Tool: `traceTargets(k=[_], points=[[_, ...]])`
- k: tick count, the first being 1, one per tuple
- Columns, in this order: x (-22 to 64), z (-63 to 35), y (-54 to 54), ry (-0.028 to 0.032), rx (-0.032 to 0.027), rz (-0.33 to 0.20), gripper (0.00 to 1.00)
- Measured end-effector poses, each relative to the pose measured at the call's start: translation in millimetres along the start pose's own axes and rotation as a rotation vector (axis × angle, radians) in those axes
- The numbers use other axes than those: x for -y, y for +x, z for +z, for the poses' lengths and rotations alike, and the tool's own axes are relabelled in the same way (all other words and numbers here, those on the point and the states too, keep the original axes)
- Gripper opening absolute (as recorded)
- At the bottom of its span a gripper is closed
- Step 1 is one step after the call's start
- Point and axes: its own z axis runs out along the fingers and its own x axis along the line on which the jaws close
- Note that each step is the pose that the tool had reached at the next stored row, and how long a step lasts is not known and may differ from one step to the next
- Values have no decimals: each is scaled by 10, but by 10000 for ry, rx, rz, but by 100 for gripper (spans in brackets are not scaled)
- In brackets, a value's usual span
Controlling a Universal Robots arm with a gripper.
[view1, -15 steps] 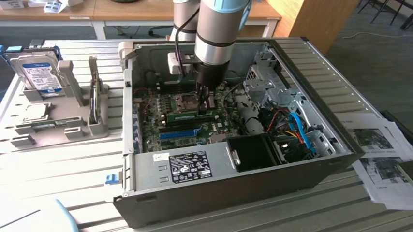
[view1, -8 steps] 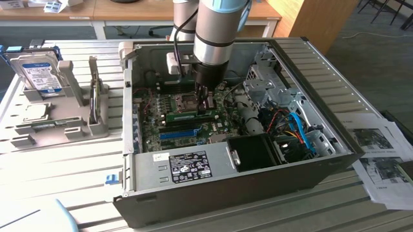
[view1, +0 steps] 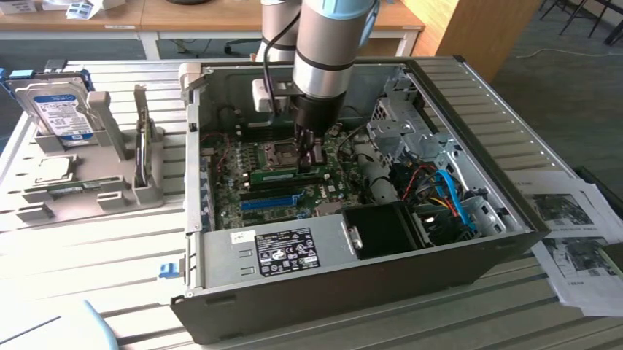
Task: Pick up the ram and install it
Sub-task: 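Insert the ram into the slot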
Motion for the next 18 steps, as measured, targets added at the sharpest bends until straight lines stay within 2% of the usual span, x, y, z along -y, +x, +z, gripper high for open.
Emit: traceTargets(k=[5, 8, 18], points=[[6, 0, 0, -14, 0, -1, 11], [20, 0, 0, -60, -1, 0, 11], [8, 2, 0, -61, 0, 1, 11]])
